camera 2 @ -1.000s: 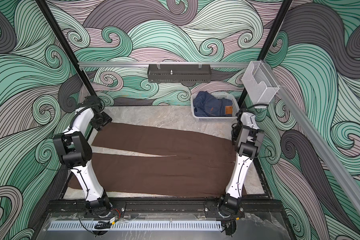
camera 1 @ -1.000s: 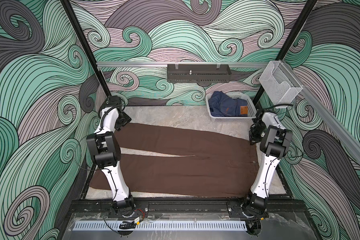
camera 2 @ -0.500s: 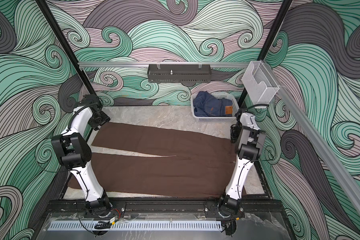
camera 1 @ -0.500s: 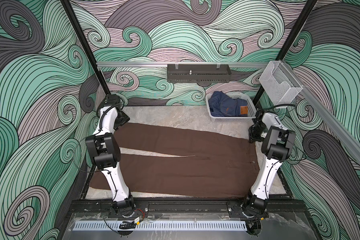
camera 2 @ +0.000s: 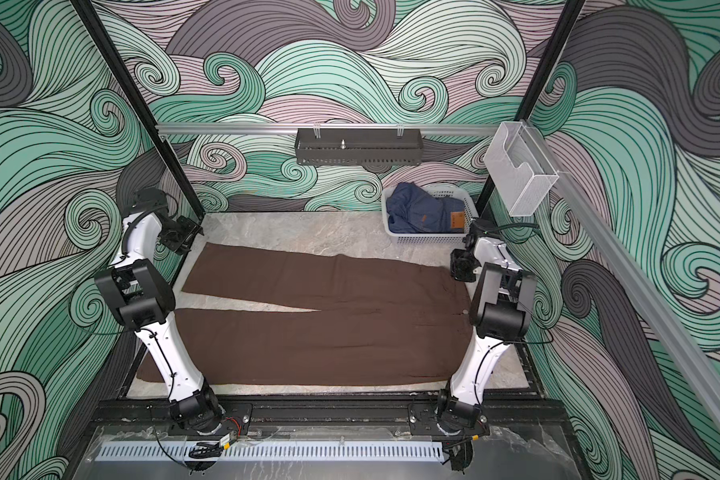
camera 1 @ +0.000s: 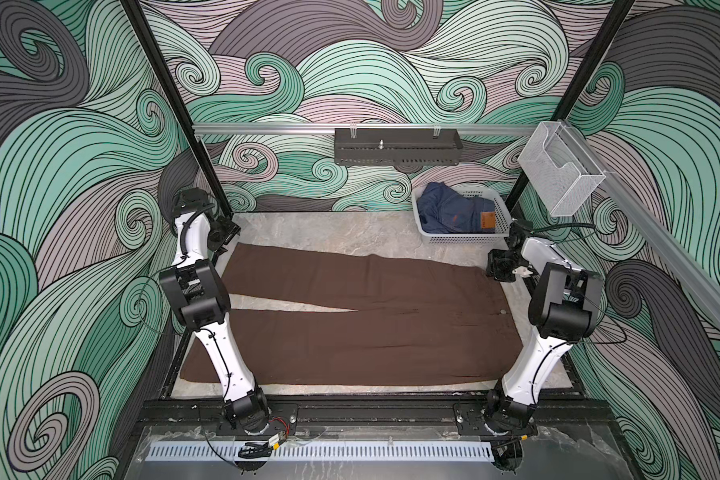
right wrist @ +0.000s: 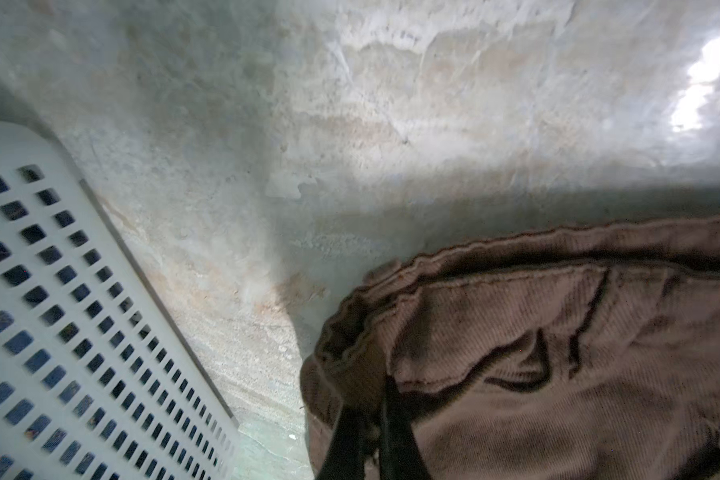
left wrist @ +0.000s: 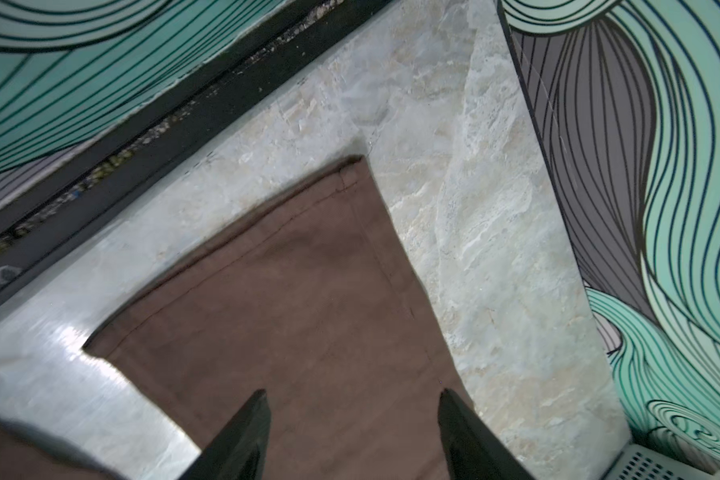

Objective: Fold and stack the trousers

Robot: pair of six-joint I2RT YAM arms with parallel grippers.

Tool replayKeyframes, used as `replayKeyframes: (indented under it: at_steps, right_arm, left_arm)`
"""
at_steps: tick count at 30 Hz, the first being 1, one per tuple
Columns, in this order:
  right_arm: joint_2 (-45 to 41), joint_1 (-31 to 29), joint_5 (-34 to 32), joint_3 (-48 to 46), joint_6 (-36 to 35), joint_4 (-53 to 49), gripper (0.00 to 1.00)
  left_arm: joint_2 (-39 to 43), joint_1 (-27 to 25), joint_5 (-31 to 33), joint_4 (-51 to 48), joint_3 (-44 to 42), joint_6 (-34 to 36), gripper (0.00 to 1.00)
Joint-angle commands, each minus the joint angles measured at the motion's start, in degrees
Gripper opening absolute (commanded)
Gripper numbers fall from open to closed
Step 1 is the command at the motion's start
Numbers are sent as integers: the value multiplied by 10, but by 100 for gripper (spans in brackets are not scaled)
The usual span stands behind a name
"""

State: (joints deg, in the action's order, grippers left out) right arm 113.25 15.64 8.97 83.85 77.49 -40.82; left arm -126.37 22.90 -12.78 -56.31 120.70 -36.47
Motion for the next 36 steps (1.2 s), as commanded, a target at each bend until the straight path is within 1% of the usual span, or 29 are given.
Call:
replayKeyframes:
  at_steps: [1,4,6,8,12,18,21,27,30,32,34,36]
  right_arm:
    - [-15,9,7,-11,-26,41,0]
    - [-22,14,-10,-17,-38,43,0]
    - [-24,16,-13,-16,-48,44,0]
    - [-26,15,-12,-17,-54,43,0]
    - [-27,15,-3,-30,-63,50,0]
    - [-30,15,7,-47,-77,55,0]
    - [-34,16,8,-55,-80,57,0]
    - [-37,16,12,-60,-86,54,0]
    - [-41,16,12,-64,-87,54,0]
    - [-46,18,12,-67,-87,54,0]
    - [-54,20,9,-69,-88,54,0]
    - [-61,22,8,-71,-91,53,0]
  left_arm:
    - [-65,7,-86,-31,83,5,66]
    - [-130,7,-94,-64,183,9,66]
    - [-165,6,-97,-64,234,0,66]
    - [-186,5,-97,-28,245,-20,67]
    - [-221,3,-123,46,251,-69,67]
    - [-290,-10,-131,86,300,-114,68]
    - [-305,-16,-99,82,303,-119,68]
    - [-310,-17,-16,32,307,-111,68]
    - [-316,-18,17,-10,313,-99,68]
    - [-322,-17,44,-56,326,-84,68]
    - [-315,-17,66,-85,324,-68,68]
    - [-299,-16,79,-93,312,-61,69]
